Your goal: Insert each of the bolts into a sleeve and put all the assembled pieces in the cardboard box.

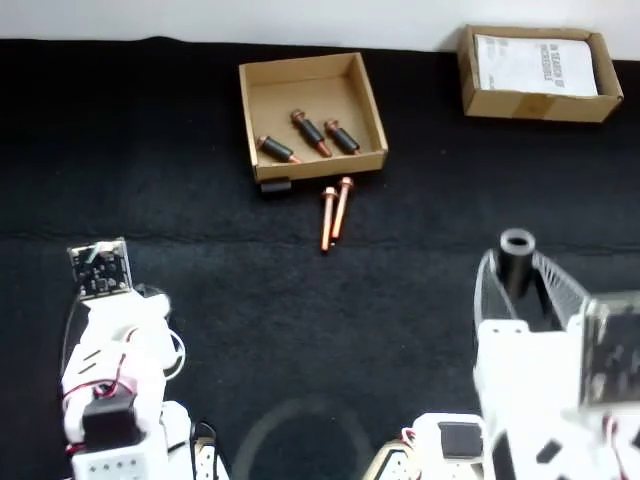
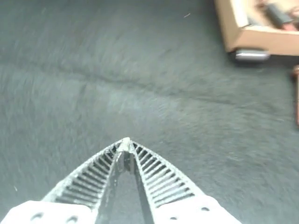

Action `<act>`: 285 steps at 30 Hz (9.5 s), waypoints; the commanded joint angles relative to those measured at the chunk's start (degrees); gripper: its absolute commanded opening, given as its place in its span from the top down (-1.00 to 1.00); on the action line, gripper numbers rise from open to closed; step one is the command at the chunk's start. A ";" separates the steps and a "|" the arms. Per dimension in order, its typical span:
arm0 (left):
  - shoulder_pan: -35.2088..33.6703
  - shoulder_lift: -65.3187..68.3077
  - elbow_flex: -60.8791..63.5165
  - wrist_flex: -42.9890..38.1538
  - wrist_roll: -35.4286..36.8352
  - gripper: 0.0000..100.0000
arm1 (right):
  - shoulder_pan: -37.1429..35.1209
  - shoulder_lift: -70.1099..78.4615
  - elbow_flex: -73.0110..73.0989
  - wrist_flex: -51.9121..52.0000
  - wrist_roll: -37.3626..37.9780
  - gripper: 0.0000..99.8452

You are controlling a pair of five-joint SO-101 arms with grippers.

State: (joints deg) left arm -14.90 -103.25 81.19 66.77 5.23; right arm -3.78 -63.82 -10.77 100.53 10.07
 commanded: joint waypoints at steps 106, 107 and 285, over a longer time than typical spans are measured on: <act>33.36 184.40 -175.08 14.68 7.91 0.98 | 67.03 -41.19 86.37 -65.80 5.45 0.98; 33.36 184.31 -175.08 14.77 7.91 0.99 | 66.51 -41.19 86.37 -65.80 5.45 0.98; 51.30 60.09 -33.01 -55.38 14.07 0.98 | -22.99 -41.19 96.48 -69.58 -19.78 0.99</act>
State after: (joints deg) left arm 35.38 -42.59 48.31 12.09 19.12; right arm -27.52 -104.18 88.84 31.16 -9.54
